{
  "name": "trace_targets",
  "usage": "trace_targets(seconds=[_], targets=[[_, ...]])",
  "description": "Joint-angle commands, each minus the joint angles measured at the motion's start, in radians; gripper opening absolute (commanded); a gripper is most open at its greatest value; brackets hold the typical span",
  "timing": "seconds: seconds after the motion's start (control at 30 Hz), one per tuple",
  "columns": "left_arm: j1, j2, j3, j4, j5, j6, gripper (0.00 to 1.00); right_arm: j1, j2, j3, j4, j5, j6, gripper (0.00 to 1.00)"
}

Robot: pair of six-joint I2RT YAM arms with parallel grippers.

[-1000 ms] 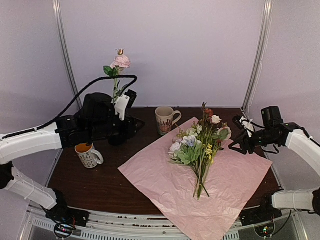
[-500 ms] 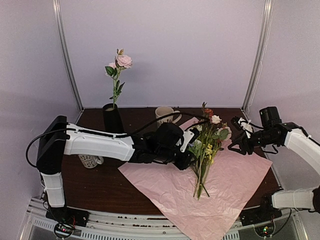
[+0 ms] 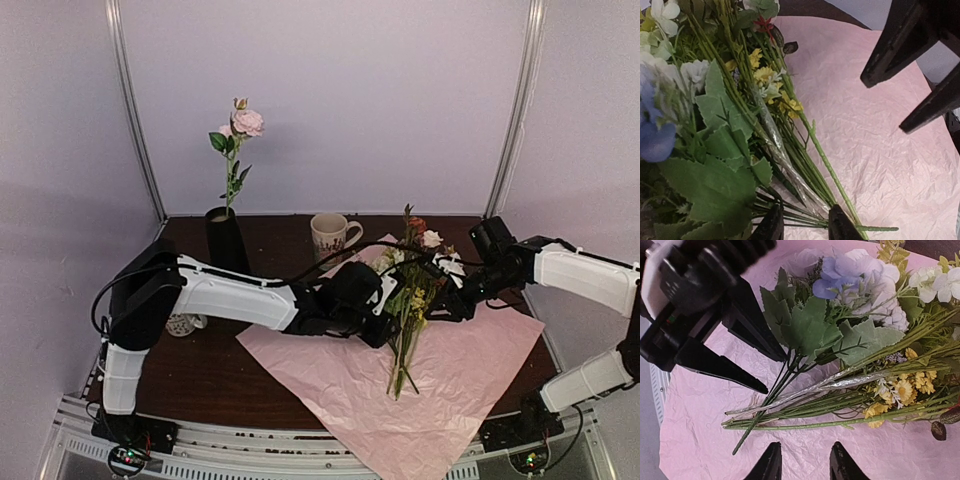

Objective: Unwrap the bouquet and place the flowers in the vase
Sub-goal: Pick up the fake flower from the flattened wrapping paper.

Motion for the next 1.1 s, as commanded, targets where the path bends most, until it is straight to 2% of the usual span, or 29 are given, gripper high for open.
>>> trace_targets(seconds=[0.0,0.23,0.47,1.07], targets=[[-0.002,0.108,0.133,-0.003,0.025,-0.048,0.33,0.001,-0.018,-0.005,0.018,0.086,0.014,0.35],[-0.002,0.197,0.269,-0.119,-0.031,-0.087,0.33,-0.014,-0.036,-0.012,0.024,0.112,0.013,0.37],[0.003,0.196,0.283,-0.164,-0.108,-0.111,0.31,-0.015,-0.044,-0.006,0.019,0.114,0.002,0.38],[0.044,0.272,0.394,-0.159,-0.027,-0.165,0.14,-0.016,-0.040,-0.007,0.012,0.108,-0.009,0.38]])
